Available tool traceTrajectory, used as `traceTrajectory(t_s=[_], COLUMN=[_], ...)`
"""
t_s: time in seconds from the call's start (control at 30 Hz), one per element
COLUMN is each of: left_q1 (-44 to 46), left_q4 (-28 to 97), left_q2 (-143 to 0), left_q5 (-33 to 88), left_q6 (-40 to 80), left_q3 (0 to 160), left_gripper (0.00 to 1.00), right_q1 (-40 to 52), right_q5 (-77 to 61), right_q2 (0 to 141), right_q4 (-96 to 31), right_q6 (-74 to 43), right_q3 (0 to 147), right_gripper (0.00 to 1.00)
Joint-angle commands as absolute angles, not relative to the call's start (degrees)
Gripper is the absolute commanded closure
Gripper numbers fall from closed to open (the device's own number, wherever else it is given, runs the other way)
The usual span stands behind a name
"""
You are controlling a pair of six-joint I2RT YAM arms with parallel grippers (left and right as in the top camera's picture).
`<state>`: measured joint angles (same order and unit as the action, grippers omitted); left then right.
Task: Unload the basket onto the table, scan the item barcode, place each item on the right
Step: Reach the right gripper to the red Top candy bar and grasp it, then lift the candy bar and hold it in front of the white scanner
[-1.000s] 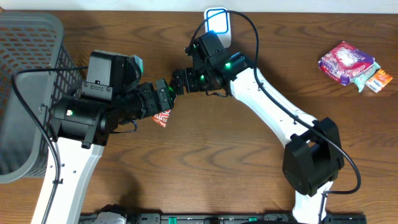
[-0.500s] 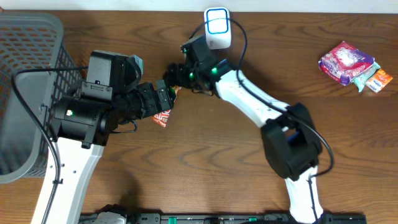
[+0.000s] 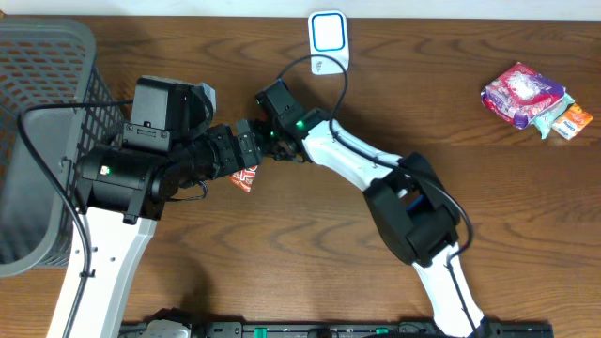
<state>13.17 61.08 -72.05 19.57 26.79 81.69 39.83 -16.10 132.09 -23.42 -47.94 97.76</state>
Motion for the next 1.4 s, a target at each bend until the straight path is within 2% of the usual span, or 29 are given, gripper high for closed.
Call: traceTrajectory(t_s=[0.0, 0.07, 0.17, 0.2, 0.43, 0.8, 0.83, 0.9, 0.93, 0.97, 1.1, 1.27, 1.37], left_q1=[12.93, 12.93, 12.93, 12.93, 12.93, 12.93, 12.93, 12.93, 12.93, 12.93, 12.93, 12.93, 12.93], left_q4=[61.06, 61.06, 61.06, 61.06, 61.06, 61.06, 61.06, 61.06, 61.06, 61.06, 61.06, 61.06, 61.06], left_q2=[-72.23, -72.23, -72.23, -72.23, -72.23, -72.23, -72.23, -72.23, -72.23, -72.23, -72.23, -72.23, -72.23], left_q5=[19.86, 19.86, 19.86, 19.86, 19.86, 19.86, 19.88, 19.88, 19.88, 19.86, 19.86, 19.86, 19.88], left_q6=[26.44, 26.44, 26.46, 26.44, 26.46, 26.46, 26.46, 26.44, 26.46, 26.46, 26.44, 26.44, 26.44], left_q3=[82.35, 82.35, 82.35, 82.35, 82.35, 82.35, 82.35, 82.35, 82.35, 82.35, 82.35, 82.35, 82.35], left_gripper=[0.02, 0.02, 0.02, 0.02, 0.02, 0.02, 0.02, 0.02, 0.02, 0.02, 0.02, 0.02, 0.02], right_q1=[40.34, 40.34, 40.01, 39.75, 36.16, 29.34, 28.99, 28.45, 28.21, 28.14, 28.12, 28.56, 28.91], right_q5=[-13.5, -11.09, -7.11, -6.37, 0.38, 6.74, 6.76, 6.79, 6.79, 6.72, 3.25, -0.71, -2.02], right_q2=[135.39, 135.66, 135.61, 135.59, 135.5, 135.5, 135.48, 135.5, 135.5, 135.5, 135.5, 135.52, 135.55], right_q4=[-24.47, -26.57, -29.98, -31.07, -45.45, -72.47, -73.56, -75.48, -75.88, -75.79, -73.76, -68.01, -63.92], right_q6=[-49.71, -49.74, -49.71, -49.71, -48.69, -35.75, -34.96, -34.22, -34.15, -34.17, -34.13, -34.15, -34.2], right_q3=[97.58, 97.58, 97.78, 98.0, 103.07, 117.69, 117.91, 117.91, 117.49, 117.05, 115.04, 111.92, 109.65], right_gripper=[0.5, 0.65, 0.93, 0.99, 0.99, 0.99, 0.94, 0.47, 0.32, 0.25, 0.14, 0.14, 0.18])
